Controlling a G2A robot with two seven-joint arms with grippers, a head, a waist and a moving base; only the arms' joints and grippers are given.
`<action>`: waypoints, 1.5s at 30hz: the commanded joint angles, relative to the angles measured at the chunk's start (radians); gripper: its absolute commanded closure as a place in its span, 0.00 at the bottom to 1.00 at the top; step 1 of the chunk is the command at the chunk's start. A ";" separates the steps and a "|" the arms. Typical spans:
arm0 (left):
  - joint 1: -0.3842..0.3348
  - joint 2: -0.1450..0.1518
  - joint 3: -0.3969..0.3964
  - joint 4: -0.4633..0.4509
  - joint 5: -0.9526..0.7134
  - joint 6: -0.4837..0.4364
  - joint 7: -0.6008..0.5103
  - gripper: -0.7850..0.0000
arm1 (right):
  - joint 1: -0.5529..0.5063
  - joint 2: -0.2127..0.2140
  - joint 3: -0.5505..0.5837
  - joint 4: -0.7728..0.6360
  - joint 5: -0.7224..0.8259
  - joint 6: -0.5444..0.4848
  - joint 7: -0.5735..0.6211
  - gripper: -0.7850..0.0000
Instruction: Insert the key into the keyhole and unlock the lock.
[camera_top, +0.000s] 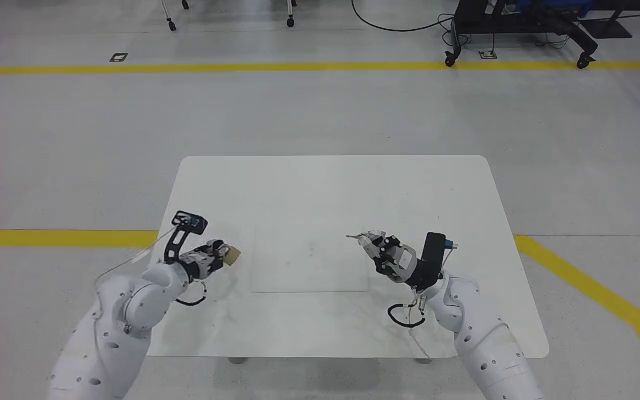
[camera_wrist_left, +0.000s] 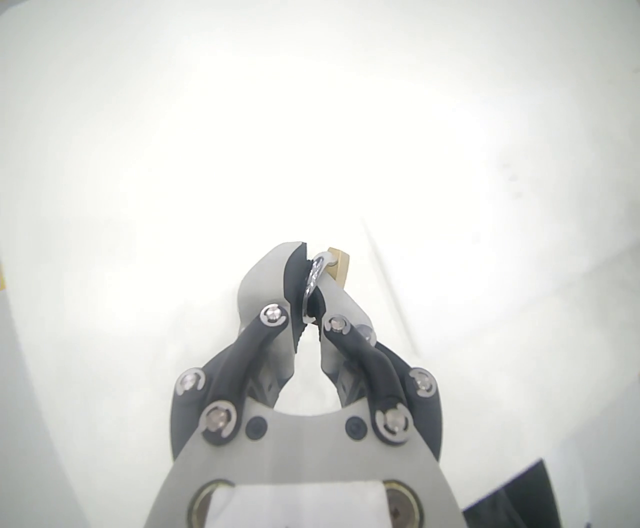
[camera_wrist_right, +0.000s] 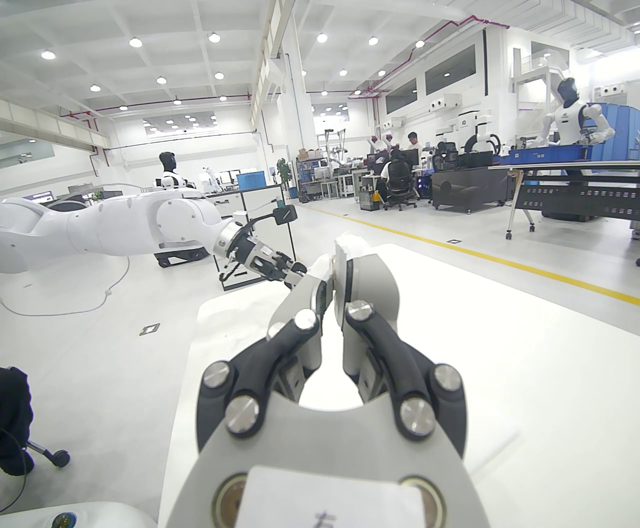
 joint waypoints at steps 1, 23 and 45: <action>0.004 0.005 -0.042 0.027 -0.209 -0.071 -0.089 1.00 | 0.000 0.000 0.000 0.000 0.000 0.000 0.000 1.00; -0.267 -0.015 0.087 0.380 -1.026 -0.054 -0.758 1.00 | 0.065 -0.033 -0.070 0.007 0.240 0.018 0.057 1.00; -0.374 -0.048 0.278 0.474 -1.273 0.090 -0.772 1.00 | 0.067 -0.043 -0.084 -0.001 0.299 0.043 0.105 1.00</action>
